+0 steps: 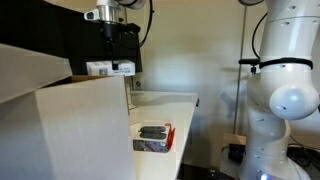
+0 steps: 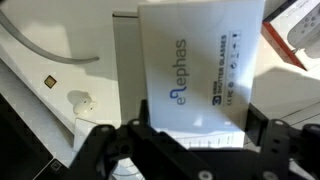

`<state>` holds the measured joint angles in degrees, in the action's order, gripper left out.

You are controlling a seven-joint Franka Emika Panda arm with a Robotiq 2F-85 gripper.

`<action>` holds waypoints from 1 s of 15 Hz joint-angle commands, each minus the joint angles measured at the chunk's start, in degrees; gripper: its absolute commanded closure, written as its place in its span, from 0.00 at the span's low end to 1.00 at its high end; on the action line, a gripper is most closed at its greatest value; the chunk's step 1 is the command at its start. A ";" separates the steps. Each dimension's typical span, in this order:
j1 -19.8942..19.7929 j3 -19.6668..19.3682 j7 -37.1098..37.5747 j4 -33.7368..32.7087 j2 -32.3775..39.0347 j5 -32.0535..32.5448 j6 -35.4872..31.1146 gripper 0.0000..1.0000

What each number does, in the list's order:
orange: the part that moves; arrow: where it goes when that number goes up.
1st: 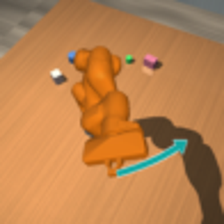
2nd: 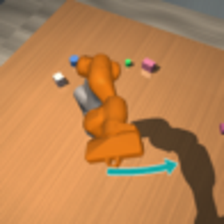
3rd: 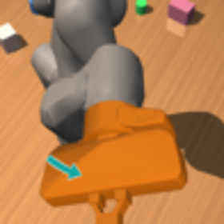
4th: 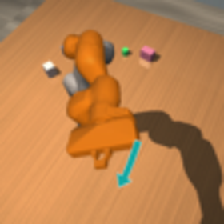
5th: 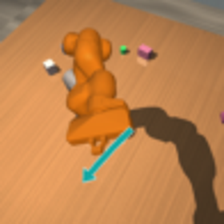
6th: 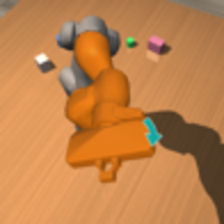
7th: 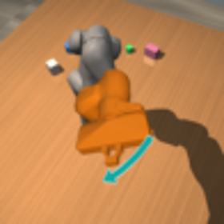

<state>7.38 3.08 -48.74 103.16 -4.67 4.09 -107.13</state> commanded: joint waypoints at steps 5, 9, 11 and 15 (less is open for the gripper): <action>-1.72 -0.70 0.23 -2.97 2.86 -1.46 -0.92 0.39; -2.27 -1.03 -0.63 -4.16 4.20 -3.49 -1.14 0.39; -2.52 -1.11 -0.76 -5.01 5.00 -4.03 -1.08 0.39; -2.83 -1.05 -0.82 -6.82 6.72 -3.87 -0.28 0.39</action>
<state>5.67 1.50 -48.73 98.42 0.61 1.37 -107.88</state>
